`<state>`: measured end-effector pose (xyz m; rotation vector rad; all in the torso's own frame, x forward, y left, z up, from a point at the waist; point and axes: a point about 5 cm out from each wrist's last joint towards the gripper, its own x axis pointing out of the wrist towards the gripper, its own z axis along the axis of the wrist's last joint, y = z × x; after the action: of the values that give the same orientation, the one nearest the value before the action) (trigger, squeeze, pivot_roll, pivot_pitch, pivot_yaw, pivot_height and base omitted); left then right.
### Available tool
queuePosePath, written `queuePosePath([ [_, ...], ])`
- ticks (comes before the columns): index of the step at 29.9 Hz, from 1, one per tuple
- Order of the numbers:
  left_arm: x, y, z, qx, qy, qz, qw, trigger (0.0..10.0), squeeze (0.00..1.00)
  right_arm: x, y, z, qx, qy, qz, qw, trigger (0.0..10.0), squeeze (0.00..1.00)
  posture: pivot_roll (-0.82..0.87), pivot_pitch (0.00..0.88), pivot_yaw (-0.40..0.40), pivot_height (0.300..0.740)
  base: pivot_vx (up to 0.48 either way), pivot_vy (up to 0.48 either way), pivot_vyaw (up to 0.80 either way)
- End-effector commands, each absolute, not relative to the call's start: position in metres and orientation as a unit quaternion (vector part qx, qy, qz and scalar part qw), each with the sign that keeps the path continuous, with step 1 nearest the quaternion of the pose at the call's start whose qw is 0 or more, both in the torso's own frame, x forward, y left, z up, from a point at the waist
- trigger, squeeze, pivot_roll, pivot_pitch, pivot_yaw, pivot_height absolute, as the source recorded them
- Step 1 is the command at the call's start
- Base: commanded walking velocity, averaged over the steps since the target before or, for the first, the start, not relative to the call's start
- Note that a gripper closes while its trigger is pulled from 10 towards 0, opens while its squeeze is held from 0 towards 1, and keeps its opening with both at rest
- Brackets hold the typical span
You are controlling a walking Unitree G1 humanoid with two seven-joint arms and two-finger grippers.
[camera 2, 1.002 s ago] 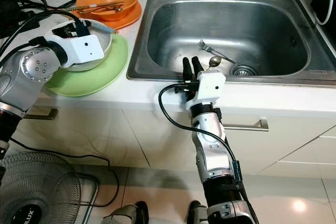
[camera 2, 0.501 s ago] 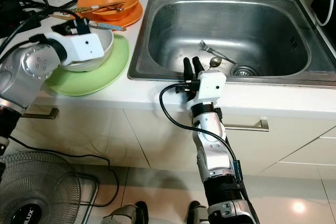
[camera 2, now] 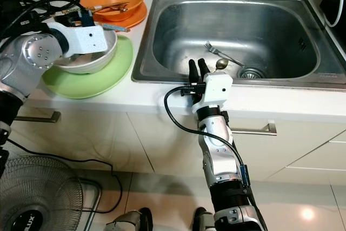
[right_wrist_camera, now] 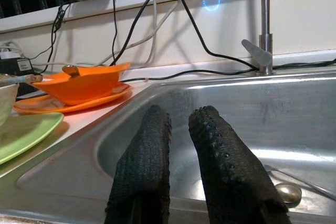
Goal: Kitchen organization
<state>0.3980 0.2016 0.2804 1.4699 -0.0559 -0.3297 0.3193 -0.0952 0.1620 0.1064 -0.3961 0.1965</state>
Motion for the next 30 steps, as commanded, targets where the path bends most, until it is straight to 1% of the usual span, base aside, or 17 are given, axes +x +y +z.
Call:
queuePosePath([
  [1,0.4,0.2,0.284,0.676,-0.026,-0.155,0.72,10.0,0.0,0.317,-0.102,0.135,0.062,-0.131,0.081,0.986,10.0,0.0,0.08,0.177,0.067,0.74,0.0,0.0,0.0],
  [6,0.405,0.195,0.285,0.684,-0.025,-0.164,0.71,10.0,0.0,0.313,-0.101,0.132,0.063,-0.128,0.078,0.987,10.0,0.0,0.07,0.191,0.075,0.74,0.0,0.0,0.0],
  [19,0.411,0.19,0.282,0.687,-0.023,-0.17,0.707,10.0,0.0,0.307,-0.104,0.128,0.063,-0.121,0.072,0.988,10.0,0.0,0.06,0.209,0.082,0.74,0.0,0.0,0.0],
  [30,0.415,0.19,0.281,0.692,-0.025,-0.153,0.705,10.0,0.0,0.302,-0.105,0.126,0.064,-0.115,0.07,0.989,10.0,0.0,0.05,0.215,0.083,0.74,0.0,0.0,0.0],
])
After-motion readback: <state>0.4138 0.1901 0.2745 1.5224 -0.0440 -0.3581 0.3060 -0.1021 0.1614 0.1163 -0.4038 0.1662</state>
